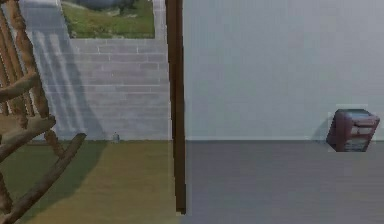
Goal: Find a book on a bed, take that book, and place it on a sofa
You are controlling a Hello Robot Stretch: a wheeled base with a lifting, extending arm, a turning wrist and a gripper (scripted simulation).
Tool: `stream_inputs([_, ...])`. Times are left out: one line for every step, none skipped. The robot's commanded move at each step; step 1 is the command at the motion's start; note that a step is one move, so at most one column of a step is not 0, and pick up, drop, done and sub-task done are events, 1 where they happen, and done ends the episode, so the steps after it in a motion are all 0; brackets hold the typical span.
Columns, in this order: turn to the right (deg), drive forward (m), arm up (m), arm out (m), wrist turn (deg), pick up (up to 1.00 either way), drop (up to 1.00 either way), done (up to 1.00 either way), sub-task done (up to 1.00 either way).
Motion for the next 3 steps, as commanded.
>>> stream_inputs([-45.0, 0.0, 0.0, 0.0, 0.0, 0.0, 0.0, 0.0, 0.0])
stream_inputs([-42.0, 0.0, 0.0, 0.0, 0.0, 0.0, 0.0, 0.0, 0.0])
stream_inputs([0.0, 1.0, 0.0, 0.0, 0.0, 0.0, 0.0, 0.0, 0.0])
